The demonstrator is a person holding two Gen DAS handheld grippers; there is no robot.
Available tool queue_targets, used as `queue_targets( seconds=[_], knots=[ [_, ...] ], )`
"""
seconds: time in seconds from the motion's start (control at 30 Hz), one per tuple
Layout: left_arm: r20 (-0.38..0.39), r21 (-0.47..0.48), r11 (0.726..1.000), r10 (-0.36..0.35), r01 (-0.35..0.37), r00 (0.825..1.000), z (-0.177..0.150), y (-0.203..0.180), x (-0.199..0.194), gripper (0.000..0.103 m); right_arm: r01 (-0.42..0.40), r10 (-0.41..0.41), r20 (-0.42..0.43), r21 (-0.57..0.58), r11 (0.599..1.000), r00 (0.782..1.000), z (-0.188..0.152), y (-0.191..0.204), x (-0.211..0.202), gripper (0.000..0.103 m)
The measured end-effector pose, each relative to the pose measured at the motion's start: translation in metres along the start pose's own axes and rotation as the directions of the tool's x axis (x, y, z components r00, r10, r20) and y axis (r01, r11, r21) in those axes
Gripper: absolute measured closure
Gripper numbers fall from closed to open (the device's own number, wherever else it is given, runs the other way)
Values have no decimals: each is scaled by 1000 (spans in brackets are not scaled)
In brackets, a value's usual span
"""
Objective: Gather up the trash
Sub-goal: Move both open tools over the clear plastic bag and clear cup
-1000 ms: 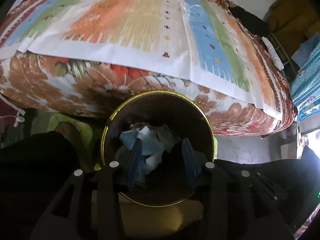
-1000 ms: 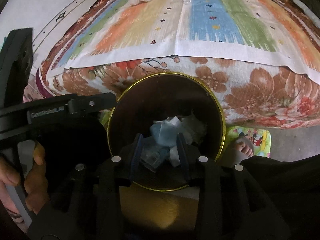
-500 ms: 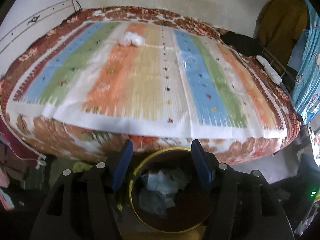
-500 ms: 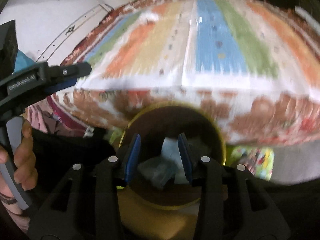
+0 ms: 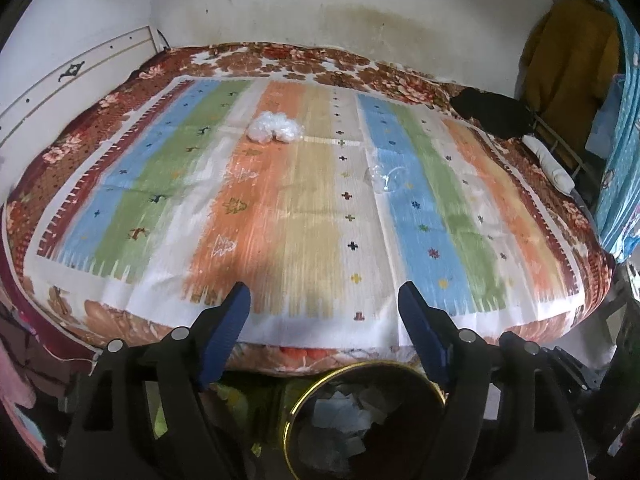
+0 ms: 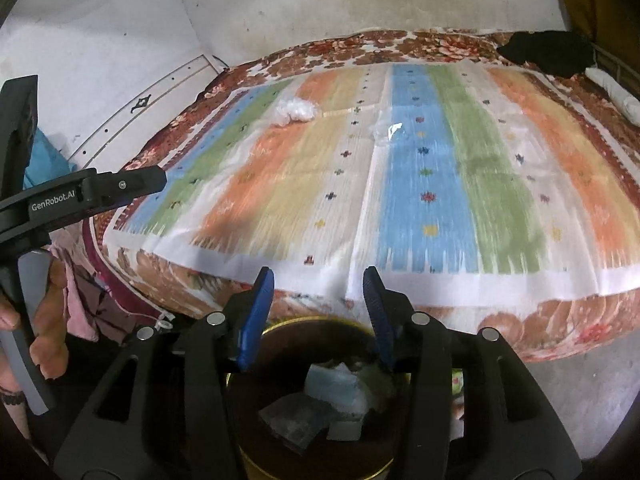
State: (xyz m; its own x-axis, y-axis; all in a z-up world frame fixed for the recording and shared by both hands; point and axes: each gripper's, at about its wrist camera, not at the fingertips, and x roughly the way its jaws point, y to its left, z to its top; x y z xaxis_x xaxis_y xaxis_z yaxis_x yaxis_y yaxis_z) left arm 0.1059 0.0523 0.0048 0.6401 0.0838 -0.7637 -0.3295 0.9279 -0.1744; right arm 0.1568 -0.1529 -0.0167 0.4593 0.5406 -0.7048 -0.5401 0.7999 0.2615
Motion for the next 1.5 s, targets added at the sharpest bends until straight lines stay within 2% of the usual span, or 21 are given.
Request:
queue_targets(
  seconds=[0.07,0.13,0.37,0.53,0.7,0.97,1.07,1.2,1.5],
  knots=[
    [8,-9,1000,7,-6,1000,9,2,3,21,5,-5,10,-3,1000,1000,9,-1,3,57],
    [15,-16,1000,12,-12,1000,17,3,6,20,10,-10,19,-6,1000,1000,17,-2,5,53],
    [18,-27,999,41,-40,999,49,7,28,12,17,-17,30,7,1000,999,50,-12,21,48],
    [3,-31,996,86,-86,996,76,21,61,9,29,-29,28,6,1000,999,70,-16,37,44],
    [-7,-35,992,120,-120,993,94,40,95,8,33,-33,16,-2,999,999,88,-16,57,40],
    [54,74,987,141,-145,989,118,45,126,6,28,-28,-17,-1,1000,999,112,-20,94,37],
    [48,103,978,178,-182,983,129,52,144,6,36,-36,-23,-9,999,999,119,-23,107,35],
    [34,97,975,195,-198,980,140,67,162,6,40,-41,-32,-5,999,999,130,-30,126,30],
    [5,15,982,186,-186,983,164,111,196,6,56,-56,-46,2,998,997,156,-39,169,20]
  ],
)
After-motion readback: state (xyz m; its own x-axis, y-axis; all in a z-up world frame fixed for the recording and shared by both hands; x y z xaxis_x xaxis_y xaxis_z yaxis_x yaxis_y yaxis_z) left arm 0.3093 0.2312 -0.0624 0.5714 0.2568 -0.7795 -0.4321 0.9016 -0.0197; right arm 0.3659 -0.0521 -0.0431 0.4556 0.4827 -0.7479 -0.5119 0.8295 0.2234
